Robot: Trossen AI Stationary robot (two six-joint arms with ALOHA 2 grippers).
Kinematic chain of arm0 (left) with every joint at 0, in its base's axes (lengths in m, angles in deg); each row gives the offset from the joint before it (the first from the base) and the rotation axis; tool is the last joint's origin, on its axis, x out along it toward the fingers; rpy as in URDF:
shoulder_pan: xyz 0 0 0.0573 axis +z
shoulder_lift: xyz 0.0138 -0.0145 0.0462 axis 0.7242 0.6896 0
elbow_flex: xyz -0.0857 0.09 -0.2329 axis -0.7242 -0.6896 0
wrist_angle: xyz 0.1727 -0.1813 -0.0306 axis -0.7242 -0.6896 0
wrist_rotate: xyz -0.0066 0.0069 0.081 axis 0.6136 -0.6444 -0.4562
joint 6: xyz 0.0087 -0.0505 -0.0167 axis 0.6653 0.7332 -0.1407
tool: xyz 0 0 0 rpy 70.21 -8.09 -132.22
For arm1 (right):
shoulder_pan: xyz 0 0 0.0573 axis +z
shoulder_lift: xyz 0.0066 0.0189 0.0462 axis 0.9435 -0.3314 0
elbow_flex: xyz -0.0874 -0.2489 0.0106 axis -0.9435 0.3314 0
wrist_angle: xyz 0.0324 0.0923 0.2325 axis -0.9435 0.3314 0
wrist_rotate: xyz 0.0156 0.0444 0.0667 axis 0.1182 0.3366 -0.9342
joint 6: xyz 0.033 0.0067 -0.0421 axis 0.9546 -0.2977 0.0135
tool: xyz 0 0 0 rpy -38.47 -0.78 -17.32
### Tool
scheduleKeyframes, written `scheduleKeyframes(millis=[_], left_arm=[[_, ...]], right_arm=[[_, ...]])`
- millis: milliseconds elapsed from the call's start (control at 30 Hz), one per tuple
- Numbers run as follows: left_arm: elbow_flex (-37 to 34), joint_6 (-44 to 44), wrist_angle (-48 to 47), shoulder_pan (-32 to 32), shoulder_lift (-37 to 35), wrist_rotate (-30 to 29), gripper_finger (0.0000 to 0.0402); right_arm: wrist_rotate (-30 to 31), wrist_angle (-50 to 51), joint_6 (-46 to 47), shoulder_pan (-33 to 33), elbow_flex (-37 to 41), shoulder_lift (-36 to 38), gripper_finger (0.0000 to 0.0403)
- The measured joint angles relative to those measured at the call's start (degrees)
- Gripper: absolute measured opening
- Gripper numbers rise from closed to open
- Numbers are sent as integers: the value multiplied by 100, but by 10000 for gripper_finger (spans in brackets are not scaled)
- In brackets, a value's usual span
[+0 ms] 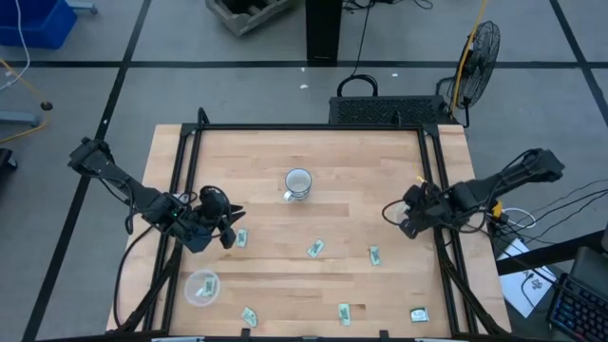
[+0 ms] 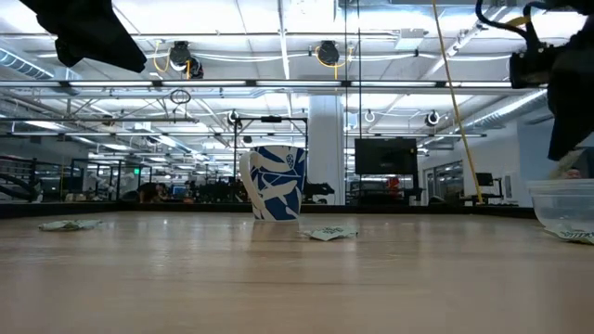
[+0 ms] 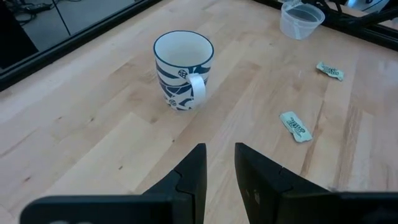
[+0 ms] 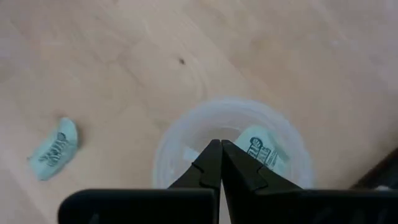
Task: Pick and place Stevia / Truvia into bins
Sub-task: Put the green stevia packet into the right transparent container, then put the green stevia packet into the left transparent container
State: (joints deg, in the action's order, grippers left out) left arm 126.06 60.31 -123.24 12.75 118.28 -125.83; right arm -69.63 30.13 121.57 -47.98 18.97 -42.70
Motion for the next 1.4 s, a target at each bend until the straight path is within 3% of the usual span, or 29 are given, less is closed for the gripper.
scheduleKeyframes(millis=[267, 833, 1200, 1400], left_arm=[[0, 2, 0, 0, 0, 0, 88], [0, -46, 2, -1, 0, -2, 88], [0, -20, 2, -2, 0, -13, 88], [0, -22, 4, -2, 0, -15, 88]], right_arm=[[-298, -191, 476, 182, 21, -3, 0], [-484, -1413, 652, 182, 1368, -18, 2], [-497, -1464, 461, 182, 1462, -9, 65], [-1120, -1446, 485, 180, 1220, 109, 70]])
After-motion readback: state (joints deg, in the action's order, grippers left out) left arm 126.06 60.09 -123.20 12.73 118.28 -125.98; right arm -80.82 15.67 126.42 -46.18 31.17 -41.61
